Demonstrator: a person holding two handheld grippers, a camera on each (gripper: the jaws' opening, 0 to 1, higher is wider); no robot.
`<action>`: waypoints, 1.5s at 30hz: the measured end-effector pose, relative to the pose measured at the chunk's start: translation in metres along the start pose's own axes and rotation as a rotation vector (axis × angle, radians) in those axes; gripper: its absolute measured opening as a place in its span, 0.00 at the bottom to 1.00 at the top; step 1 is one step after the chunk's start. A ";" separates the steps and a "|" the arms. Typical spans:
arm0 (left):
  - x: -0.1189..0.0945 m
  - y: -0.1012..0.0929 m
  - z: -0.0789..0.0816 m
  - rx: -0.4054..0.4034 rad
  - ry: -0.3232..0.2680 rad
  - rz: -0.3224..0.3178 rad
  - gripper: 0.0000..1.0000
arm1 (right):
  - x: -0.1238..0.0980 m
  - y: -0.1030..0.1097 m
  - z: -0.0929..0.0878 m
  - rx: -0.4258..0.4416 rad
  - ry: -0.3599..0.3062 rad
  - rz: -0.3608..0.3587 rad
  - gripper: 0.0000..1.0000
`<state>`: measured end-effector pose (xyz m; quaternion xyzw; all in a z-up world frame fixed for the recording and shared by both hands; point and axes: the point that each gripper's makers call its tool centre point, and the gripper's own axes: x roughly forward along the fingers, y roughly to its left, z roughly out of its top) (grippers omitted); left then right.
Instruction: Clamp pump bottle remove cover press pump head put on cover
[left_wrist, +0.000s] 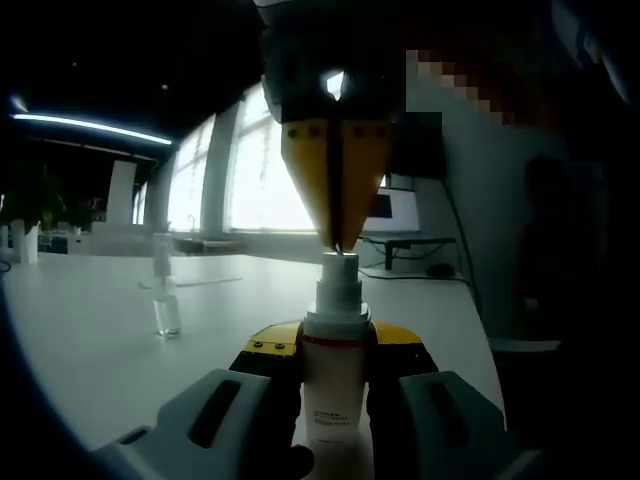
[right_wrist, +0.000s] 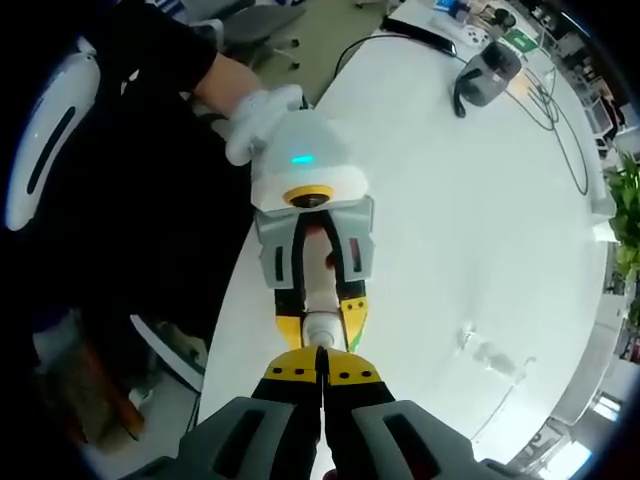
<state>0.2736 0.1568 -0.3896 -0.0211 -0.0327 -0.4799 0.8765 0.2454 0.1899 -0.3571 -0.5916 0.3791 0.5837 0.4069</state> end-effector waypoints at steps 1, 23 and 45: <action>0.000 0.000 0.000 0.000 0.000 0.000 0.15 | 0.000 0.000 0.000 0.000 0.000 0.000 0.00; 0.000 0.000 0.000 0.000 0.000 0.000 0.15 | 0.000 0.001 -0.001 0.005 -0.008 -0.002 0.00; 0.000 0.001 -0.001 0.002 0.000 0.001 0.15 | 0.002 0.001 -0.001 0.003 -0.004 -0.011 0.00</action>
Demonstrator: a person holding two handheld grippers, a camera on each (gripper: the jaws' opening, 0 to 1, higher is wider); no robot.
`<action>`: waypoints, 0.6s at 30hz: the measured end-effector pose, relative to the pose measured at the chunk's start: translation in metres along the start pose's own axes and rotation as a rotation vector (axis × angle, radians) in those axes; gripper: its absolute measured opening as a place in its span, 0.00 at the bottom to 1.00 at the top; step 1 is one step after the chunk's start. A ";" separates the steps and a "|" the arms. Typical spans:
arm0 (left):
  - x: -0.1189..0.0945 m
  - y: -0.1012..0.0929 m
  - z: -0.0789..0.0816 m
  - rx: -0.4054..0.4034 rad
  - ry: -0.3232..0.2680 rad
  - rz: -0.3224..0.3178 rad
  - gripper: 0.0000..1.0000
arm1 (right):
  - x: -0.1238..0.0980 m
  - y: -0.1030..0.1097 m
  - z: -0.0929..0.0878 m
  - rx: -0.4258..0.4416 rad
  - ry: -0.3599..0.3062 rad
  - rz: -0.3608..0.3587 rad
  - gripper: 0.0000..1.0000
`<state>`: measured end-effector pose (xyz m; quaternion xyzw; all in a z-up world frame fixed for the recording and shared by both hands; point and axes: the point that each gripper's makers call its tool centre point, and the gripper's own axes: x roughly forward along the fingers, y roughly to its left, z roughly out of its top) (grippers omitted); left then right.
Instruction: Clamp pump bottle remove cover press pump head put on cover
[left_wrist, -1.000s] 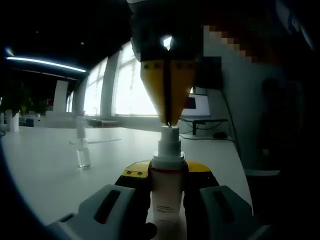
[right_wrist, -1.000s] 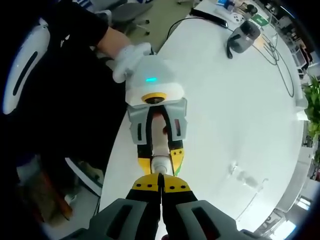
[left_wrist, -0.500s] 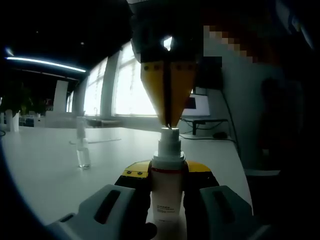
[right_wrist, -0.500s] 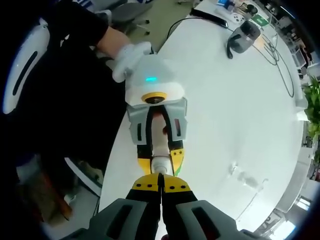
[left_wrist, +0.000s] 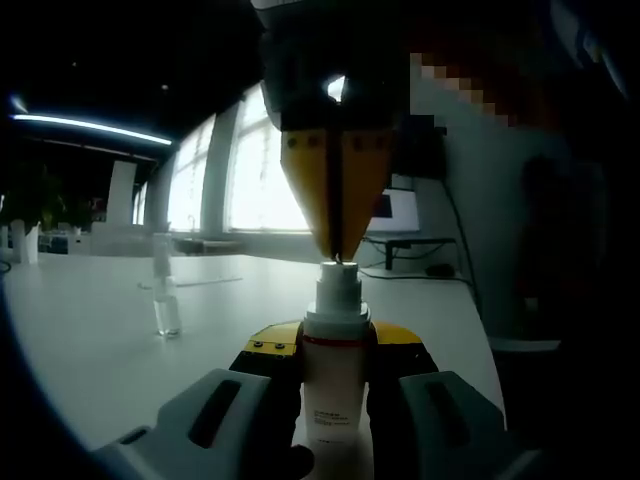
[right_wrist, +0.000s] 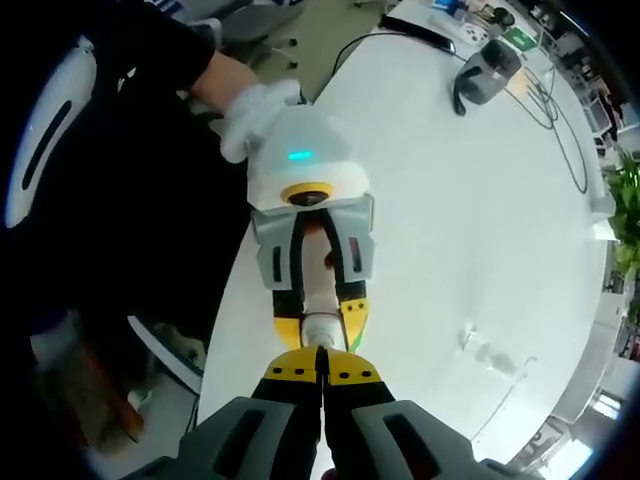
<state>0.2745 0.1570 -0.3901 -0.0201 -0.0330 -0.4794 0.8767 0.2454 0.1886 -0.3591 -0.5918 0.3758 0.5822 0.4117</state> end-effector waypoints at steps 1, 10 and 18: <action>0.000 0.000 0.000 0.000 0.000 0.000 0.15 | 0.000 0.000 0.000 0.002 -0.002 -0.001 0.00; 0.000 0.000 0.000 -0.001 0.000 0.000 0.15 | -0.002 0.000 0.000 -0.005 -0.010 0.000 0.00; 0.000 -0.002 0.001 -0.001 -0.001 0.000 0.15 | -0.002 0.001 0.000 -0.004 -0.010 0.003 0.00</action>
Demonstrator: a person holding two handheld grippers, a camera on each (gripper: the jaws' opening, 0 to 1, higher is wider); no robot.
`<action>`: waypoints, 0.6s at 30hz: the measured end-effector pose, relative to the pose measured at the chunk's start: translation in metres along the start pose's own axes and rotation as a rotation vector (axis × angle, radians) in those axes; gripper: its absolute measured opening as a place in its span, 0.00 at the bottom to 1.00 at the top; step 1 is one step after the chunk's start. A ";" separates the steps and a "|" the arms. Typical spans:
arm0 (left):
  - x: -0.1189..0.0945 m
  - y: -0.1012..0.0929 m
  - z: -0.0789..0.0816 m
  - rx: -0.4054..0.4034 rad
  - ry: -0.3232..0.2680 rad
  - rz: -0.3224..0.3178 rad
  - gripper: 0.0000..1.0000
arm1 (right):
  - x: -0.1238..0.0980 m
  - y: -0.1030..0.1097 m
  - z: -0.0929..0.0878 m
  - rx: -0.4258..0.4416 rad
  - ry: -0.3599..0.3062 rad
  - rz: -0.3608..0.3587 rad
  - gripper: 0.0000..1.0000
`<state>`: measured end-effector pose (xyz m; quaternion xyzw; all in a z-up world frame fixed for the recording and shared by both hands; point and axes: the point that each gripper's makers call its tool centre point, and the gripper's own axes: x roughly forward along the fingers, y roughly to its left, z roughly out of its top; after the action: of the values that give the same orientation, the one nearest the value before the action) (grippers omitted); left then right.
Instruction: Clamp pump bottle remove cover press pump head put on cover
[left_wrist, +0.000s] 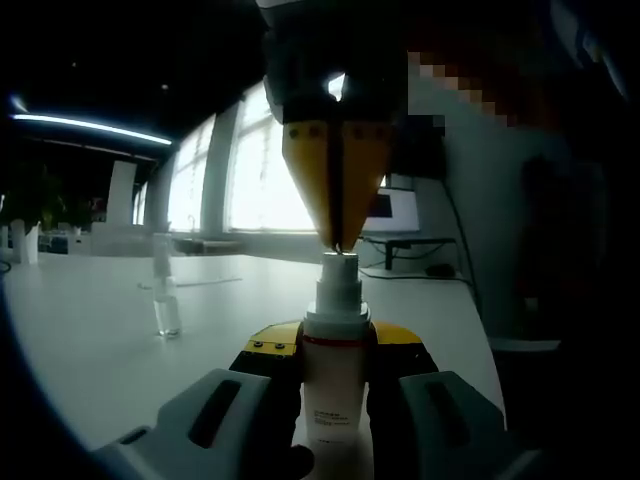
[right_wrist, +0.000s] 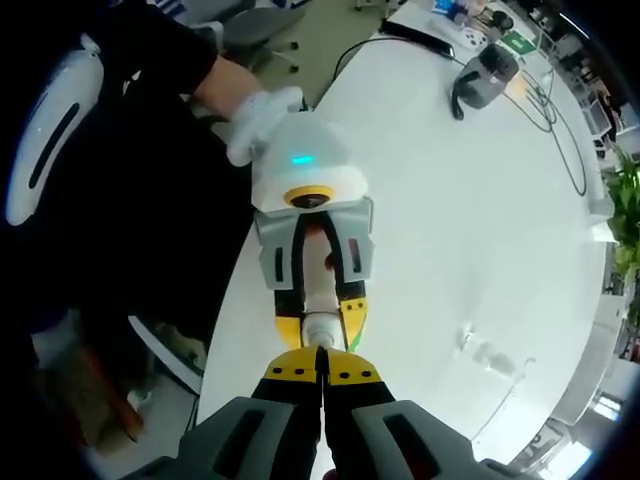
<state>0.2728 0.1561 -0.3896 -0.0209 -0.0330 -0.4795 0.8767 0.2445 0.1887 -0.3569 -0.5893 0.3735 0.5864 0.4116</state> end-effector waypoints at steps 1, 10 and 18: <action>0.000 0.000 0.000 0.000 0.000 0.000 0.15 | 0.000 0.000 0.000 0.000 0.001 0.000 0.00; 0.000 0.000 0.000 0.000 0.000 0.001 0.15 | 0.000 0.000 0.000 0.003 0.003 0.000 0.00; 0.000 0.001 0.000 0.000 0.000 0.001 0.15 | 0.000 0.000 0.000 0.005 0.002 0.000 0.00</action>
<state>0.2732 0.1566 -0.3893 -0.0210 -0.0329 -0.4791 0.8769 0.2442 0.1891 -0.3567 -0.5891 0.3753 0.5848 0.4125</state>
